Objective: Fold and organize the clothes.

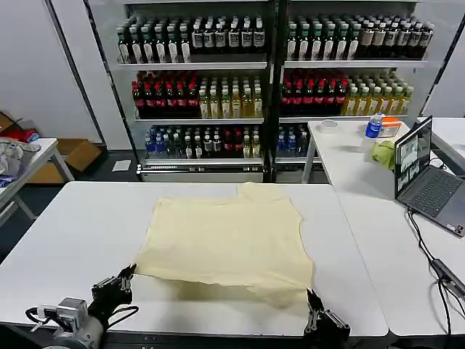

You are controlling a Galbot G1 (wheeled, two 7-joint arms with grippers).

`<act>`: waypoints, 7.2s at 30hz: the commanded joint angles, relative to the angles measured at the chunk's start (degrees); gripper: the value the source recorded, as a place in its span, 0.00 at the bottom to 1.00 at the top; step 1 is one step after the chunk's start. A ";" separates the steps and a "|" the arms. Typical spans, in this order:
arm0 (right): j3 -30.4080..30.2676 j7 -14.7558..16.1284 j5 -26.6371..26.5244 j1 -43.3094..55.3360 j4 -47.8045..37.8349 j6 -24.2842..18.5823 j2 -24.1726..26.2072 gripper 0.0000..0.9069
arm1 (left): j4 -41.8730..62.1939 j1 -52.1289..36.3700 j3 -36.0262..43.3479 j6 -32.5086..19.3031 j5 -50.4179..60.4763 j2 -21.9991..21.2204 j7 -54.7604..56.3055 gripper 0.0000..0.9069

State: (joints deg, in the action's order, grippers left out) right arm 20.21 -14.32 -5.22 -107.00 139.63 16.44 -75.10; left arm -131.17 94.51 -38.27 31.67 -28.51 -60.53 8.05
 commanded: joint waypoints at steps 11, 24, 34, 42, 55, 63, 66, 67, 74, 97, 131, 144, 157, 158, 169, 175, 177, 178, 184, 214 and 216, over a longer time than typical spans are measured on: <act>-0.59 -0.61 -7.26 21.16 -10.41 1.25 5.24 0.00 | 11.35 -11.28 5.83 -0.39 -0.01 3.13 -0.20 0.01; -5.28 -0.77 -7.21 32.72 -20.68 2.10 4.65 0.00 | 18.81 -18.86 11.52 -0.82 0.46 4.59 -0.18 0.01; -6.91 -0.84 -5.82 36.70 -26.49 2.06 3.52 0.00 | 21.87 -21.16 13.35 -1.25 1.35 3.76 0.18 0.01; -8.23 -0.56 -4.53 38.18 -29.75 1.96 3.02 0.00 | 22.55 -21.79 14.41 -1.37 2.40 2.80 0.17 0.01; -8.86 -0.88 -3.08 37.71 -31.05 2.74 1.82 1.00 | 24.85 -23.31 15.43 -2.21 4.02 1.49 0.21 0.88; -7.79 -0.55 -2.95 36.24 -30.07 2.89 1.57 1.00 | 23.39 -21.48 13.86 -1.92 3.59 0.95 0.49 1.00; -7.05 -0.65 -3.13 35.36 -29.18 3.41 1.57 1.00 | 22.46 -20.38 12.53 -1.96 2.88 1.00 0.54 1.00; -6.83 -0.67 -3.14 35.11 -28.90 3.53 1.59 1.00 | 22.46 -20.14 12.29 -1.96 2.71 1.08 0.54 1.00; -4.00 -1.09 -3.97 31.43 -26.41 4.45 1.43 1.00 | 21.36 -17.91 10.83 -2.18 2.09 1.87 0.53 1.00; -2.14 -3.11 -8.23 27.58 -28.20 9.80 -0.25 1.00 | 28.21 -21.68 13.01 -1.98 1.86 1.24 0.84 1.00; 0.13 -2.79 -8.82 15.25 -14.85 11.17 1.03 0.00 | 14.35 -11.16 9.78 -1.21 -3.84 1.69 0.65 0.01; 5.34 -1.14 -5.06 3.41 -5.36 10.36 5.05 0.00 | 3.07 2.24 5.65 -1.53 -1.73 0.47 1.27 0.01; 6.66 1.16 9.60 -4.89 -2.22 8.04 6.34 0.00 | 0.07 8.39 3.28 -1.03 2.35 0.77 1.11 0.01; 6.74 1.32 10.78 -5.22 -2.35 8.21 6.40 0.00 | -0.10 8.78 3.26 -1.00 2.65 0.80 0.98 0.01; 6.87 1.52 12.03 -4.44 -1.10 11.27 6.79 1.00 | -1.04 8.56 3.33 0.76 4.41 1.19 0.74 1.00; 9.45 2.09 11.39 -3.54 0.42 11.27 8.05 1.00 | -0.76 7.99 2.07 1.26 4.30 2.68 0.30 1.00; 9.97 1.93 10.28 -2.67 0.62 11.20 8.22 1.00 | -0.83 7.35 1.63 1.33 4.15 3.13 0.26 1.00; 10.19 1.16 8.83 -1.10 0.53 10.99 8.35 1.00 | -0.72 6.60 1.24 1.32 4.03 3.51 0.25 1.00; 9.68 -0.28 -1.29 8.35 -3.26 11.69 10.21 1.00 | 3.27 0.24 1.31 0.28 0.31 6.47 1.52 1.00; -12.95 -7.49 -17.44 63.96 -49.14 16.76 2.44 1.00 | 33.49 -43.63 28.87 1.39 -11.51 7.04 5.00 1.00; -13.36 -7.44 -17.57 65.40 -51.33 16.75 1.92 1.00 | 35.10 -45.24 30.03 1.40 -11.51 6.51 4.97 1.00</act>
State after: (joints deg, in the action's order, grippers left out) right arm 10.92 -21.17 -20.77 -54.10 101.62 32.82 -71.35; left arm -106.79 63.55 -17.92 33.01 -38.67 -52.57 12.76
